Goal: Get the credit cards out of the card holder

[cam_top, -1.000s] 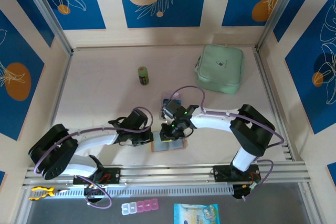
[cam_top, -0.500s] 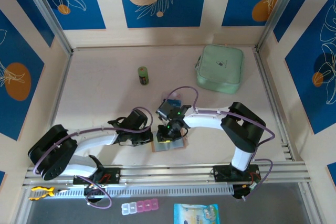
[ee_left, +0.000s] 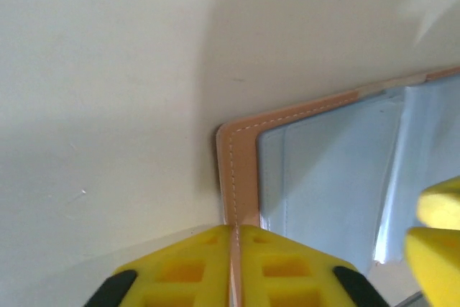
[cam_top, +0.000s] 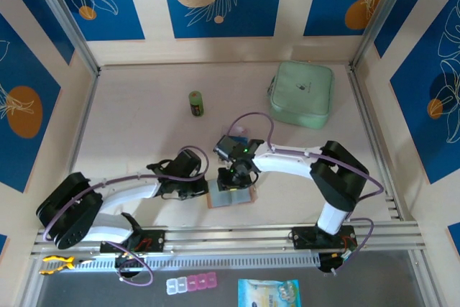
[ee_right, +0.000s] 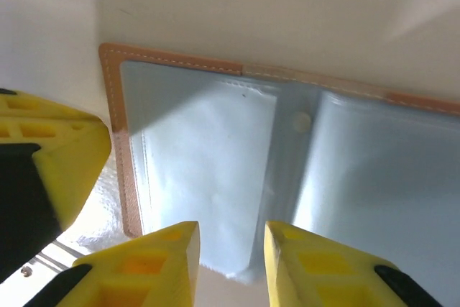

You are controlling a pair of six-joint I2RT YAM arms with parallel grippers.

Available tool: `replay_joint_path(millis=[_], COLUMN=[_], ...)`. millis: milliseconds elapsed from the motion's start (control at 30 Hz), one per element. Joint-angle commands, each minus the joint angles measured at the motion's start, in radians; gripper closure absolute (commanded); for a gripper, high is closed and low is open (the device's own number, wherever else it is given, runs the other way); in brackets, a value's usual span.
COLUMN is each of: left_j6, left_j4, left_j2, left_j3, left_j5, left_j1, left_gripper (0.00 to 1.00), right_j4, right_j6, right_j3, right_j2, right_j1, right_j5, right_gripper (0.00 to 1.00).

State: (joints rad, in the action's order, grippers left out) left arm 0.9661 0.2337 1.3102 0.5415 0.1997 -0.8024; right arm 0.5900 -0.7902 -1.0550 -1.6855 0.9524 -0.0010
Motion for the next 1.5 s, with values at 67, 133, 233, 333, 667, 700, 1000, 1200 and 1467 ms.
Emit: replay_joint_path(millis=[67,133,233,333,667,700,1000,1200,1467], left_j6=[-0.125,-0.161,-0.214,-0.287,-0.539,-0.565,-0.885,-0.972,-0.959], left_j4=[0.161,0.191,0.242,0.292,0.349,0.336,-0.111,-0.571,-0.927], left_j2=[-0.068,-0.087,-0.121,-0.141,-0.065,-0.062,-0.062,-0.05,0.03], left_j3=[0.106,0.125,0.149,0.172,0.252,0.255,0.08,-0.108,-0.175], left_j5=[-0.124,-0.14,-0.177,-0.229,-0.485,-0.53,-0.863,-0.76,-0.544], left_j1=[0.019,0.048,0.102,0.163,0.375,0.389,0.452,0.558,0.696], left_gripper=[0.67,0.52,0.34,0.15,0.0,0.0,0.01,0.01,0.01], right_j4=[0.096,0.113,0.122,0.123,-0.047,-0.091,-0.623,-0.998,-1.233], right_j6=[0.088,0.119,0.167,0.216,0.398,0.421,0.637,0.659,0.623], right_j3=[-0.011,0.001,0.032,0.06,0.15,0.171,0.392,0.538,0.606], right_j2=[0.13,0.173,0.24,0.298,0.357,0.361,0.385,0.346,0.278], right_j1=[-0.087,-0.136,-0.235,-0.36,-0.758,-0.788,-0.932,-0.967,-0.994], right_j5=[0.074,0.093,0.111,0.108,0.198,0.21,0.135,0.145,0.101], right_gripper=[0.52,0.39,0.13,0.01,0.01,0.01,0.01,0.01,0.01])
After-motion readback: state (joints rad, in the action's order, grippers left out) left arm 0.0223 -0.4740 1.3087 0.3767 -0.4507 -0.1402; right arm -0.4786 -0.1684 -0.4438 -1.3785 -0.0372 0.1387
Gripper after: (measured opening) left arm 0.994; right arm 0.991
